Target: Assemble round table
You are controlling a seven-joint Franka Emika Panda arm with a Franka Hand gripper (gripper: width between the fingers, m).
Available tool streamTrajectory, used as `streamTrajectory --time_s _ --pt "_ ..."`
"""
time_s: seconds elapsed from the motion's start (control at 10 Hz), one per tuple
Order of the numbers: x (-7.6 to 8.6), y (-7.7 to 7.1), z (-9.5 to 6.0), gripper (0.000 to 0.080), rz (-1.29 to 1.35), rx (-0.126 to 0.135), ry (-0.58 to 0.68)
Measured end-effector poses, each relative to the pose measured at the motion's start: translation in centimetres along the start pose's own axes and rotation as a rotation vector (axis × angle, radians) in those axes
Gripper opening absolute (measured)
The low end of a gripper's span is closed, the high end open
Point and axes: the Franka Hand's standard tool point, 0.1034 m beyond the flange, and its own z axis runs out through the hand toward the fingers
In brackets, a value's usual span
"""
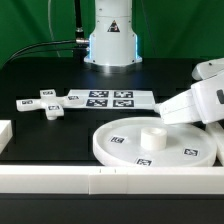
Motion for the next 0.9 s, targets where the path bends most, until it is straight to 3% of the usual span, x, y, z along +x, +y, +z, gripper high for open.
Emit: streamTrajectory --time_s 0.2,0.3,0.4,0.9 --pt "-0.02 0.00 -0.03 0.0626 -0.001 0.000 0.000" --pt "-0.02 0.00 -0.03 0.0457 -0.002 0.000 0.000" --pt "-0.03 0.00 -0.04 0.0404 -0.002 0.000 0.000" --pt "-0.32 0.18 -0.18 0.0404 -0.003 0.004 -0.004"
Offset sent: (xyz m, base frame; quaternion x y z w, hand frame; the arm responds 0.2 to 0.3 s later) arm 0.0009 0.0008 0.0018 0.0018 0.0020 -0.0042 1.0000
